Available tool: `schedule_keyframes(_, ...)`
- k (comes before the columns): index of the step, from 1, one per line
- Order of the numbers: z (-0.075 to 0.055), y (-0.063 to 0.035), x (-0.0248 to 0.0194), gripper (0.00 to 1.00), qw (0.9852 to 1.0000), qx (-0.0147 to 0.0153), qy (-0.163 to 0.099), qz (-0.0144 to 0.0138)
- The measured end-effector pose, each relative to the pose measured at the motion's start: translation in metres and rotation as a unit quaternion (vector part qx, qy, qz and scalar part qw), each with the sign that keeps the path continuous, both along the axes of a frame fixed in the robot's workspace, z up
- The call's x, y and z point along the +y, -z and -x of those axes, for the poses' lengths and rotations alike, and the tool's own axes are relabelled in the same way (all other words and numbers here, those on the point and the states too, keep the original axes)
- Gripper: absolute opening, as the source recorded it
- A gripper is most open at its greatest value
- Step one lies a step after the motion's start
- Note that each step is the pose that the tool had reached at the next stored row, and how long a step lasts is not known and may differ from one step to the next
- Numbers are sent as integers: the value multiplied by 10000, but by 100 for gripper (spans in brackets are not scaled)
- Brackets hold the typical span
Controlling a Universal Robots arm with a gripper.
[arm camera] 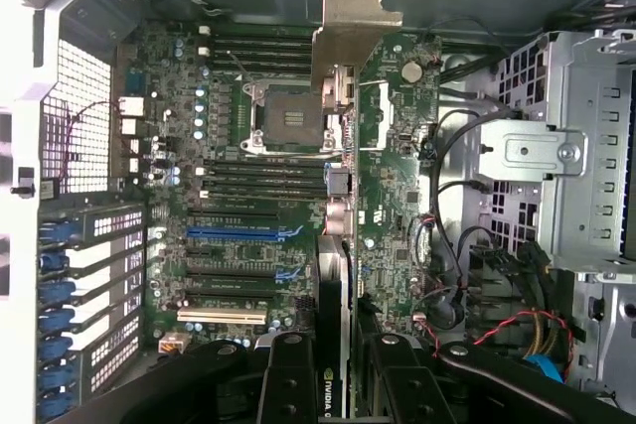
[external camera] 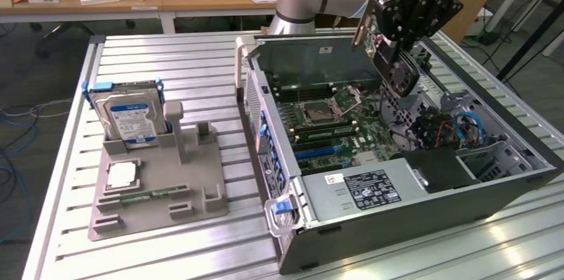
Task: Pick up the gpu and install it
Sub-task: 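Insert the gpu into the slot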
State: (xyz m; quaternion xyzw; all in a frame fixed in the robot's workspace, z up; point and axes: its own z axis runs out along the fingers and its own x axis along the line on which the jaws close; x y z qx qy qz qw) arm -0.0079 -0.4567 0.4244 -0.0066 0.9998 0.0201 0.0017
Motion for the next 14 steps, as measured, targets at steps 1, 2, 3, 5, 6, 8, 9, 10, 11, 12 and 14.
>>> schedule_keyframes(1, 0, 0, 0, 26, 10000, 0, -3, 0)
schedule_keyframes(2, 0, 0, 0, 26, 10000, 0, -3, 0)
schedule_keyframes(3, 0, 0, 0, 26, 10000, 0, -3, 0)
schedule_keyframes(5, 0, 0, 0, 26, 10000, 0, -4, 0)
schedule_keyframes(6, 0, 0, 0, 26, 10000, 0, -4, 0)
schedule_keyframes(8, 0, 0, 0, 26, 10000, 0, -4, -1)
schedule_keyframes(9, 0, 0, 1, 26, 10000, 0, -4, -3)
schedule_keyframes(10, 0, 0, 1, 26, 10000, 0, -4, -3)
schedule_keyframes(11, 0, 0, 1, 26, 10000, 0, -4, -3)
schedule_keyframes(12, 0, 0, 1, 26, 10000, 0, -10, -3)
schedule_keyframes(14, 0, 0, 1, 26, 10000, 0, -56, -2)
